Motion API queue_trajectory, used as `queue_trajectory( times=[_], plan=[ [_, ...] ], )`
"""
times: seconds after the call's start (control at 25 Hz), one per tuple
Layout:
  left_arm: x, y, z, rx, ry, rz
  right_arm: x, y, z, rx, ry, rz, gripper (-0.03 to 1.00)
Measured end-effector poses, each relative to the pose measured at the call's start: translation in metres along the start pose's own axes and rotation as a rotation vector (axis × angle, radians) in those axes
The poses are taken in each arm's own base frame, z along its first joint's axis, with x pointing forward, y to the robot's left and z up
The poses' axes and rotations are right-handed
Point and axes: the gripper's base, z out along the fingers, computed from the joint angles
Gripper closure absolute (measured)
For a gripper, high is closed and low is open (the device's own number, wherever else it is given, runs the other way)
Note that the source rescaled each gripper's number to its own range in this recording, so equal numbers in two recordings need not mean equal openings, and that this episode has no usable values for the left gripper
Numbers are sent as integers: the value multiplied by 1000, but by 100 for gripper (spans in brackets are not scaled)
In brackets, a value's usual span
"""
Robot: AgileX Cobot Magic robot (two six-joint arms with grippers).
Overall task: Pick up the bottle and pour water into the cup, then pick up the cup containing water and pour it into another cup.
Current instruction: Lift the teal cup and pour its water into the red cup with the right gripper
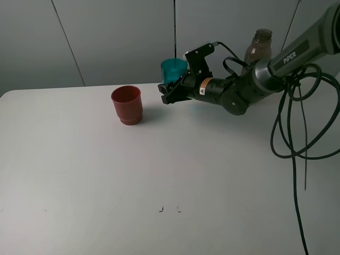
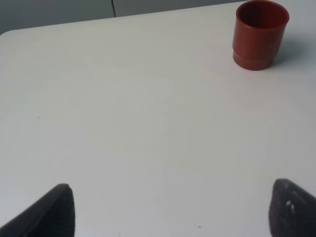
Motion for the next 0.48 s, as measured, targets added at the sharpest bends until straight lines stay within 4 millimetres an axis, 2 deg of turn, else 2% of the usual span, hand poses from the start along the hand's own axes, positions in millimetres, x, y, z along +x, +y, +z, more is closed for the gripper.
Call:
queue_trajectory(
  times=[0.28, 0.48],
  plan=[
    [0, 0, 0, 0, 0, 0, -36, -6, 15, 20, -49, -11, 92],
    [0, 0, 0, 0, 0, 7, -49, -11, 29, 25, -57, -29, 92]
  ],
)
